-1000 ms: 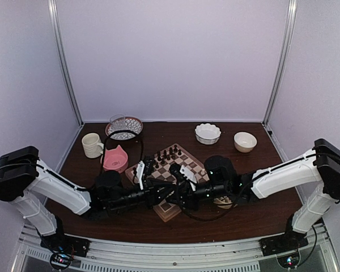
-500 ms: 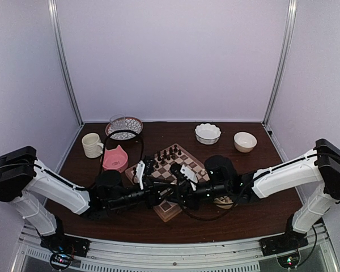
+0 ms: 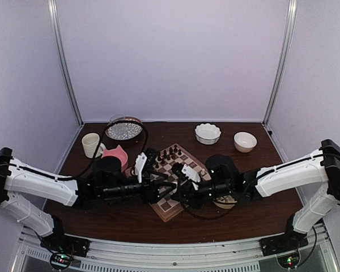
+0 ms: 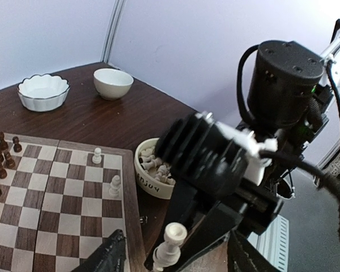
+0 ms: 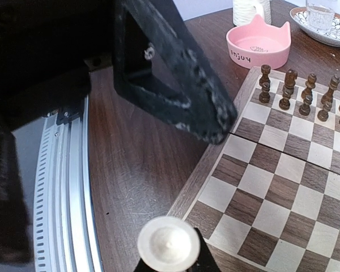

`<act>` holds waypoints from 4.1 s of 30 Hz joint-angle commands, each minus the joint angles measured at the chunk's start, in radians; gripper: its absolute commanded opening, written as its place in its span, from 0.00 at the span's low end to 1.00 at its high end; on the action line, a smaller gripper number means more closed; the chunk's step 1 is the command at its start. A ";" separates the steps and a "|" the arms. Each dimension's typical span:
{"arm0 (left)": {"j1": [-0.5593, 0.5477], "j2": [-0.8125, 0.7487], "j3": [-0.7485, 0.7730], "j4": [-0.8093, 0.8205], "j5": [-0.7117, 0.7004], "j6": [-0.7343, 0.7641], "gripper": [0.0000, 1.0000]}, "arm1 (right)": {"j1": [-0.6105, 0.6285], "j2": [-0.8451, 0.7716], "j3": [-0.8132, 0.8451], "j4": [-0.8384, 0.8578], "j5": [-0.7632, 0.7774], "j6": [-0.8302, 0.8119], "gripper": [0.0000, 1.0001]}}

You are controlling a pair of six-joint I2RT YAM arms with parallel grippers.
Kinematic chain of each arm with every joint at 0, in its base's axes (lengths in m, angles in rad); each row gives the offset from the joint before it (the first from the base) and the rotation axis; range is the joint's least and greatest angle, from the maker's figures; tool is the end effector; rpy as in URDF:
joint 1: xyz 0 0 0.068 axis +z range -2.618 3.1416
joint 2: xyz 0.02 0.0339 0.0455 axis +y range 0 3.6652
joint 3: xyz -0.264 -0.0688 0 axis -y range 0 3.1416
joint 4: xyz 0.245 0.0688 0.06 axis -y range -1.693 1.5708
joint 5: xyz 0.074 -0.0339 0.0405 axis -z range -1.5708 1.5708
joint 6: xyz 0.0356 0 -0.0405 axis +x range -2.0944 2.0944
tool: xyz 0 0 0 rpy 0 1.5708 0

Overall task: Set up the chess pieces on the board
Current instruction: Pass from the right arm to the left

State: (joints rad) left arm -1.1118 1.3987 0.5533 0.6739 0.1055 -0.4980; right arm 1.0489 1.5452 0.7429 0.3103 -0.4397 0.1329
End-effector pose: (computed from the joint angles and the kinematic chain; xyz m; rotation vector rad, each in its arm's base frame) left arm 0.1251 -0.2617 0.2114 0.6607 1.8025 -1.2337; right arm 0.1465 0.2852 0.1928 -1.2421 1.8511 1.1469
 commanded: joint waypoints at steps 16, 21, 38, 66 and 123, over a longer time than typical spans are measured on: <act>0.034 -0.010 0.132 -0.282 0.191 0.129 0.60 | 0.005 -0.038 0.035 -0.060 -0.028 -0.046 0.03; 0.034 -0.013 0.129 -0.275 0.186 0.134 0.60 | 0.005 -0.030 0.041 -0.057 -0.057 -0.044 0.03; 0.034 -0.006 0.129 -0.265 0.171 0.122 0.38 | 0.008 -0.003 0.059 -0.057 -0.120 -0.038 0.03; 0.034 -0.027 0.094 -0.197 0.192 0.124 0.26 | 0.015 -0.006 0.061 -0.065 -0.112 -0.044 0.05; 0.042 0.028 0.131 -0.207 0.307 0.128 0.21 | 0.016 -0.082 0.004 -0.003 -0.131 -0.041 0.13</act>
State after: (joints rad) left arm -1.0760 1.4071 0.6479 0.4782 0.3882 -0.3916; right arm 1.0592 1.4757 0.7456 0.2661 -0.5724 0.0963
